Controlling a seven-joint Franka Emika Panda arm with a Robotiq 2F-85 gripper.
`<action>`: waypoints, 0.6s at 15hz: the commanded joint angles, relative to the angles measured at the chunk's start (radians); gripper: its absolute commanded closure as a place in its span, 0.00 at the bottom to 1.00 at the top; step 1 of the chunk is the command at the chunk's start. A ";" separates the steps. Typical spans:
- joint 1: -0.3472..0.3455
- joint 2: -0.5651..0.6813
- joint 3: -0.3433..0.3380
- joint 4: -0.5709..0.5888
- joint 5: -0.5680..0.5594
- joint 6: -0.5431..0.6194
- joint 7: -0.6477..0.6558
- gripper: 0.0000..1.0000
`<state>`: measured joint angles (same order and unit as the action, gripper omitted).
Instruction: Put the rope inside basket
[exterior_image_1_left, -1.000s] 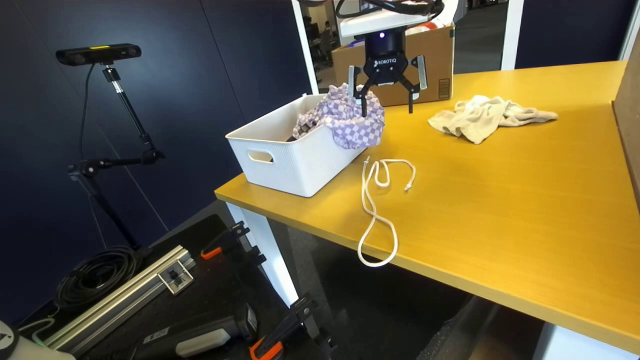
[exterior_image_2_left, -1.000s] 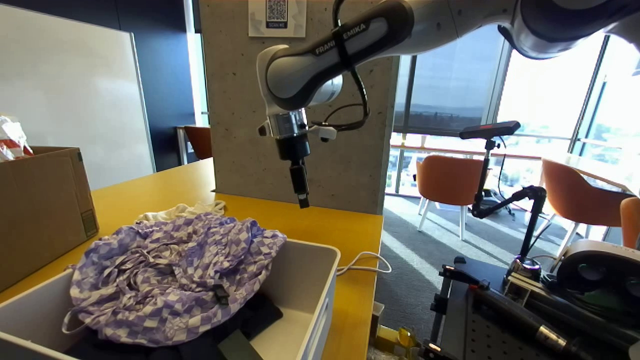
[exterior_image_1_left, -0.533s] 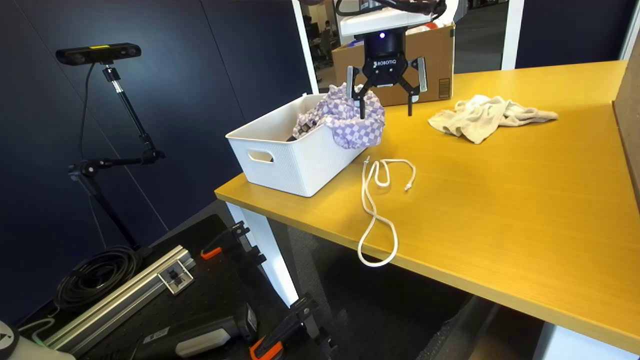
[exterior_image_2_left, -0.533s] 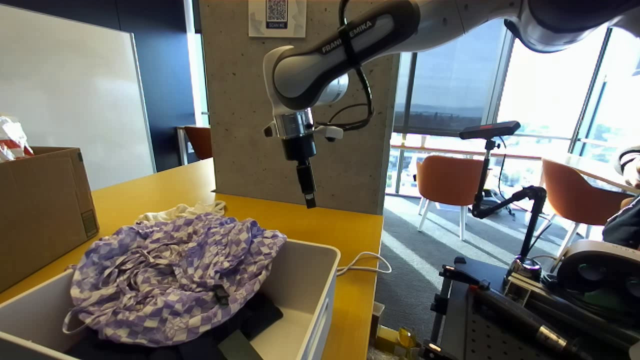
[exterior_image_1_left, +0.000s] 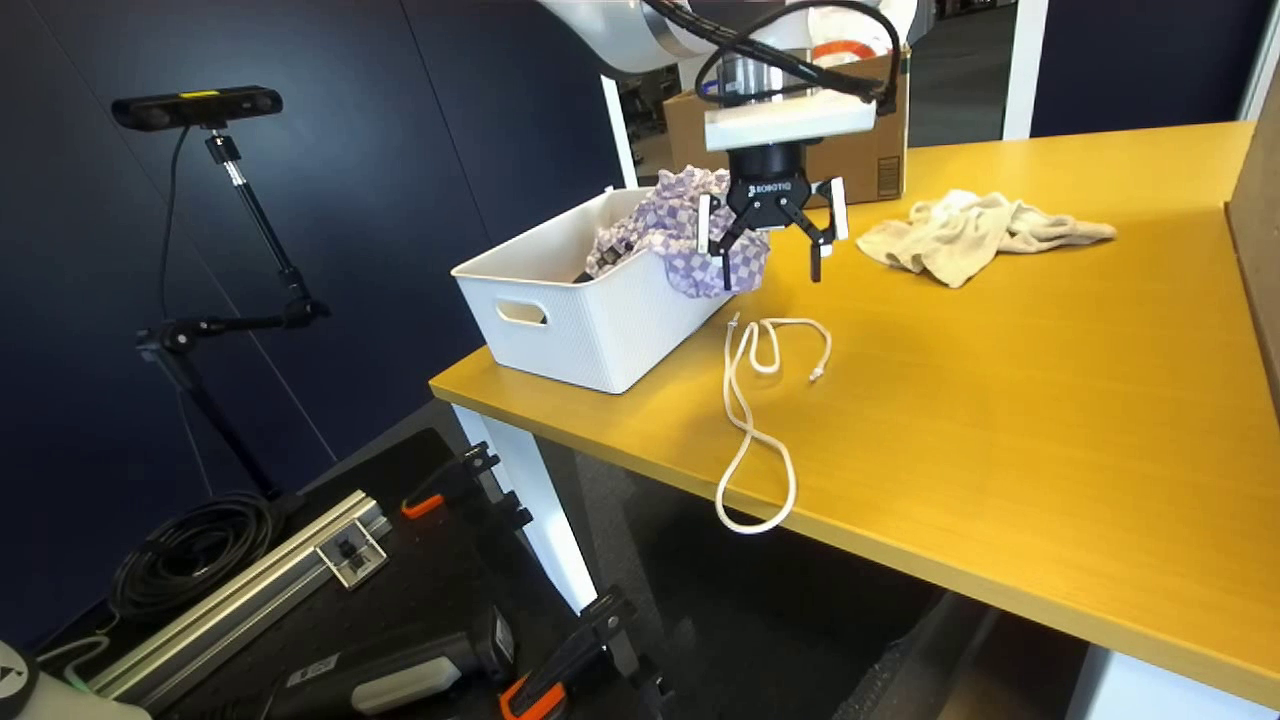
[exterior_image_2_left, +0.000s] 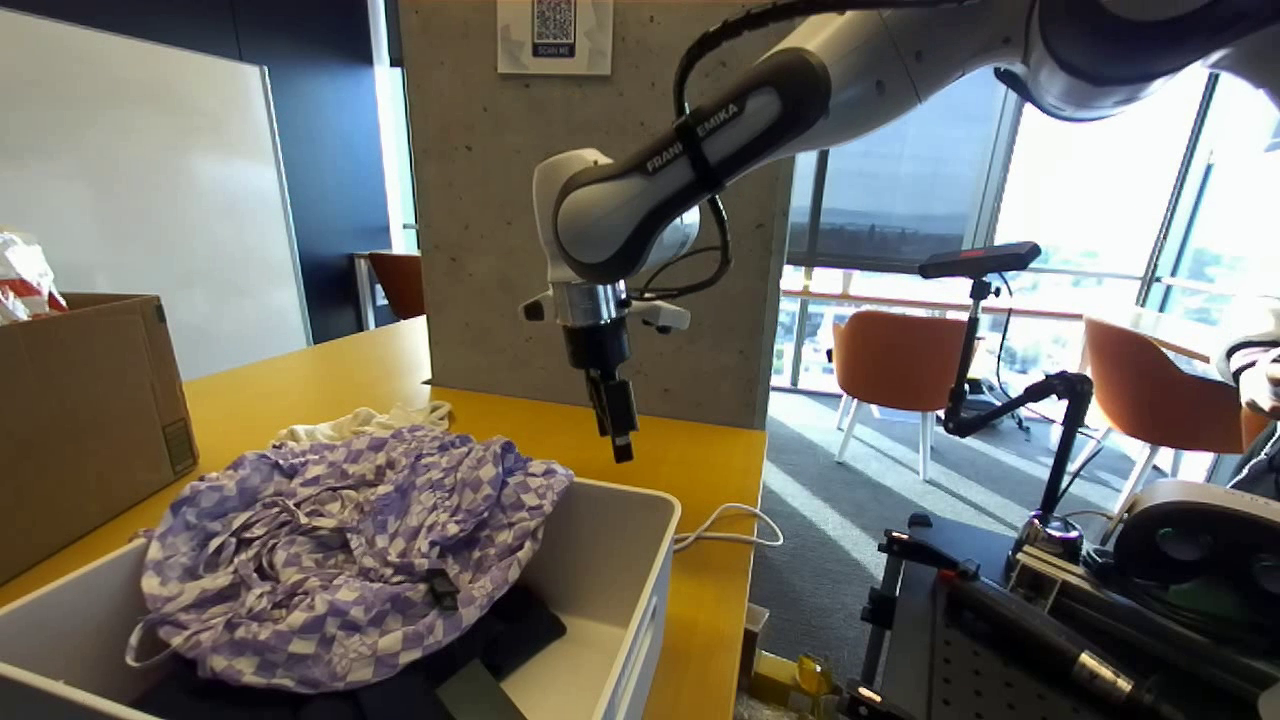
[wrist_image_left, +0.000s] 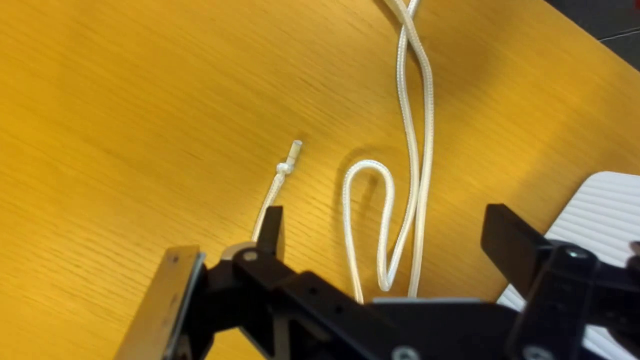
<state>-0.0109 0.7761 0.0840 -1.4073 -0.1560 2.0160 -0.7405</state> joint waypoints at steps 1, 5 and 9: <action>-0.027 0.095 0.014 0.038 -0.009 0.084 -0.082 0.00; -0.033 0.169 0.015 0.067 -0.009 0.196 -0.117 0.00; -0.044 0.222 0.021 0.112 0.004 0.283 -0.134 0.00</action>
<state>-0.0328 0.9553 0.0840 -1.3550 -0.1572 2.2521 -0.8410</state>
